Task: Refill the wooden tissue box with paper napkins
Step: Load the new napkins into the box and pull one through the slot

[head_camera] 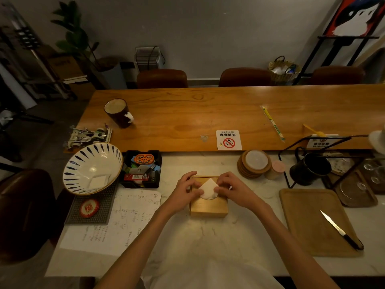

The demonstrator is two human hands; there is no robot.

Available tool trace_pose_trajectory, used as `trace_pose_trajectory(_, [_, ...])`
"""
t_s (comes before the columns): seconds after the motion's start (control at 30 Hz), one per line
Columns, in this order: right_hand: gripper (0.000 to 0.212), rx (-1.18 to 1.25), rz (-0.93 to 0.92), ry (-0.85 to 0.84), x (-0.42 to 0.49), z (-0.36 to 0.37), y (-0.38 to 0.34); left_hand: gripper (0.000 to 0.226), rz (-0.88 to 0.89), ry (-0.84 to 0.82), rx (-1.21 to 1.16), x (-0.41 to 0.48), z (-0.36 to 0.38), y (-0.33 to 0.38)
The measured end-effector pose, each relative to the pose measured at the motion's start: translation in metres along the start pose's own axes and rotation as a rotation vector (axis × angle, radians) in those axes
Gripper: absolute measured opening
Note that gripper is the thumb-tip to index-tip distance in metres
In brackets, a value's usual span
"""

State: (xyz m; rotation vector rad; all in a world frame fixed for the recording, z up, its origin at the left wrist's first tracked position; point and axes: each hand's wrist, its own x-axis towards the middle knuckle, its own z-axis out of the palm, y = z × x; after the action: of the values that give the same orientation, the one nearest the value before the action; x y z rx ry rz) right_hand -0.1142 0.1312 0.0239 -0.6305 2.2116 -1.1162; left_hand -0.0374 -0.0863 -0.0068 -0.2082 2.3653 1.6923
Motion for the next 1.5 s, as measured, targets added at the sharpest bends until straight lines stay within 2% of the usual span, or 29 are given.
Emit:
trace_pose_trajectory(0.27, [0.007,0.013,-0.009,0.038,-0.004,0.002,-0.001,0.009,-0.008,-0.008,-0.013,-0.004,-0.002,0.007])
trace_pose_trajectory(0.37, [0.01,0.05,-0.023,0.229,-0.007,0.01,0.0,0.041,-0.035,0.034,-0.07,-0.011,0.001,0.013])
trace_pose_trajectory(0.43, [0.021,0.214,0.042,0.426,-0.014,0.018,0.0,0.056,-0.109,0.099,-0.23,-0.017,0.006,0.017])
trace_pose_trajectory(0.47, [0.031,0.342,0.102,0.463,-0.018,0.021,0.001,0.059,-0.143,0.127,-0.308,-0.02,0.009,0.016])
trace_pose_trajectory(0.57, [0.053,0.727,0.27,0.375,-0.027,0.038,0.008,0.063,-0.219,0.164,-0.451,-0.028,0.019,0.007])
trace_pose_trajectory(0.67, [0.05,0.954,0.356,0.258,-0.032,0.054,0.007,0.073,-0.248,0.095,-0.498,-0.033,0.032,-0.004])
trace_pose_trajectory(0.73, [0.043,0.965,0.36,0.223,-0.031,0.059,0.0,0.077,-0.243,0.056,-0.469,-0.035,0.037,-0.006])
trace_pose_trajectory(0.93, [0.043,0.946,0.325,0.242,-0.027,0.055,-0.001,0.074,-0.238,0.056,-0.514,-0.033,0.036,0.001])
trace_pose_trajectory(1.17, [0.074,0.706,0.343,0.223,-0.037,0.074,0.007,0.066,-0.256,0.09,-0.418,-0.04,0.042,-0.003])
trace_pose_trajectory(1.33, [0.068,0.564,0.265,0.314,-0.019,0.072,-0.001,0.065,-0.21,0.162,-0.368,-0.02,0.04,0.004])
trace_pose_trajectory(1.5, [0.061,0.631,0.228,0.356,0.036,0.049,-0.009,0.067,-0.204,0.203,-0.321,0.029,0.016,0.011])
